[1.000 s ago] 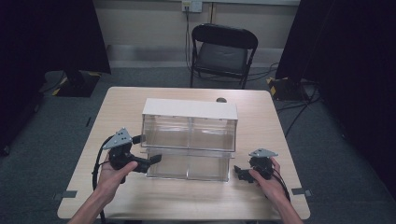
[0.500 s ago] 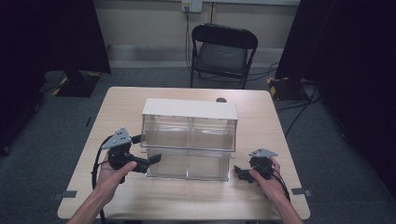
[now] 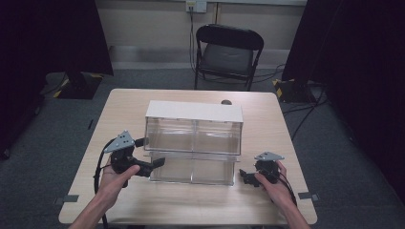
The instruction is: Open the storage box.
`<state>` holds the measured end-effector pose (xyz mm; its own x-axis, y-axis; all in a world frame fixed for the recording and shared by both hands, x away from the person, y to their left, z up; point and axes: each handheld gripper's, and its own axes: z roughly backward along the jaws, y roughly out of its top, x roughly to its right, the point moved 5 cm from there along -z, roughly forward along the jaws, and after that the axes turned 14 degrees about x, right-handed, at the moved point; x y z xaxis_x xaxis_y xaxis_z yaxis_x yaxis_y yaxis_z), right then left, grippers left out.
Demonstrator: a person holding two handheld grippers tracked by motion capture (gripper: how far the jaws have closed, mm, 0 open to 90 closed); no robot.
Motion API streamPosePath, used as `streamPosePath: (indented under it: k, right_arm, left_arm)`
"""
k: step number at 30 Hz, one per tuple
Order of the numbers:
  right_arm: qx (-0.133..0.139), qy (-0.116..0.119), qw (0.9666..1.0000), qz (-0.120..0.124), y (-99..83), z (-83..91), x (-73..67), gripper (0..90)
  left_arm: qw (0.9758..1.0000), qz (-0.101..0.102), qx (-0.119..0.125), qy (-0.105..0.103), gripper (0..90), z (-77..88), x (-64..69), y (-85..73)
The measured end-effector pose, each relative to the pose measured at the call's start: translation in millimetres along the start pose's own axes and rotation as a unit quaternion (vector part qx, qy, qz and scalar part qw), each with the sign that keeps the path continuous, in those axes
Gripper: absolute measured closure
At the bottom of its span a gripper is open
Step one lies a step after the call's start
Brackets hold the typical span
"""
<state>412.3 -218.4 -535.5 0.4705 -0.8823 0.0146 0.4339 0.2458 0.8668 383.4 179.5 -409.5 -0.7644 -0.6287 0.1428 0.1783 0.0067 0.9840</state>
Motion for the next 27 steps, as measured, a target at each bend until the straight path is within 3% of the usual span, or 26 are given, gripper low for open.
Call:
streamPosePath:
  k: [27]
  right_arm:
    - [0.000, 0.000, 1.0000, -0.001, 0.0, 0.0, -0.1, 5.1]
  left_arm:
    - [1.0000, -0.006, -0.003, -0.003, 0.0, 0.2, -0.4, 1.8]
